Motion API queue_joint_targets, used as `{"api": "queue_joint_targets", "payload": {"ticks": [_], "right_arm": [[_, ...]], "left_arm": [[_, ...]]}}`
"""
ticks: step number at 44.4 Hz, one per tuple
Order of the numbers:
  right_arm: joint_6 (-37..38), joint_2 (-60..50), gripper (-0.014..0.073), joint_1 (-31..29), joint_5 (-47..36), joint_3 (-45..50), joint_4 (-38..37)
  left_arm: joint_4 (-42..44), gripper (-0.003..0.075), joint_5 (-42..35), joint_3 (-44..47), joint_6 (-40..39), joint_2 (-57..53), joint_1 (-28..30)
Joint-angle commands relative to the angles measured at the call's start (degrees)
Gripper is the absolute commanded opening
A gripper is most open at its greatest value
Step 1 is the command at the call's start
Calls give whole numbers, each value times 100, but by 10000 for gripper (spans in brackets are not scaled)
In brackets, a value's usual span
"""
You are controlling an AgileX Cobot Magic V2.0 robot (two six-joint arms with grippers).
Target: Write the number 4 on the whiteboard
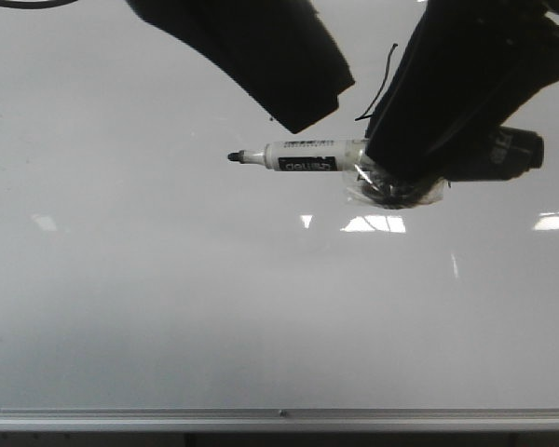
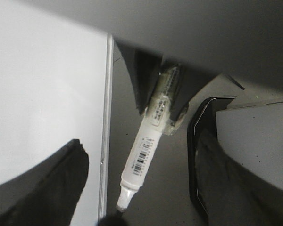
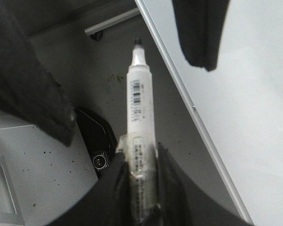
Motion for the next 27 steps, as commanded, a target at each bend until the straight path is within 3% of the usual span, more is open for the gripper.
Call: {"api": "queue_joint_targets", "payload": {"ticks": [1,17,20,27], "right_arm": [[-63,-263,-105,11,-315,-146,244],[-63,-639,-105,11,-293,-146,510],[-63,-639,-105,11,-280,-146,593],[-63,-639,-105,11,-272,-146,753]], "left_arm": [[-82,472,37,-166,11,-231,-39],[-118,465,55,-166,11,-209,-39],[-127,426,67,-166,11,-209,-39],[-127,257,154,-166,11,-209,-39]]}}
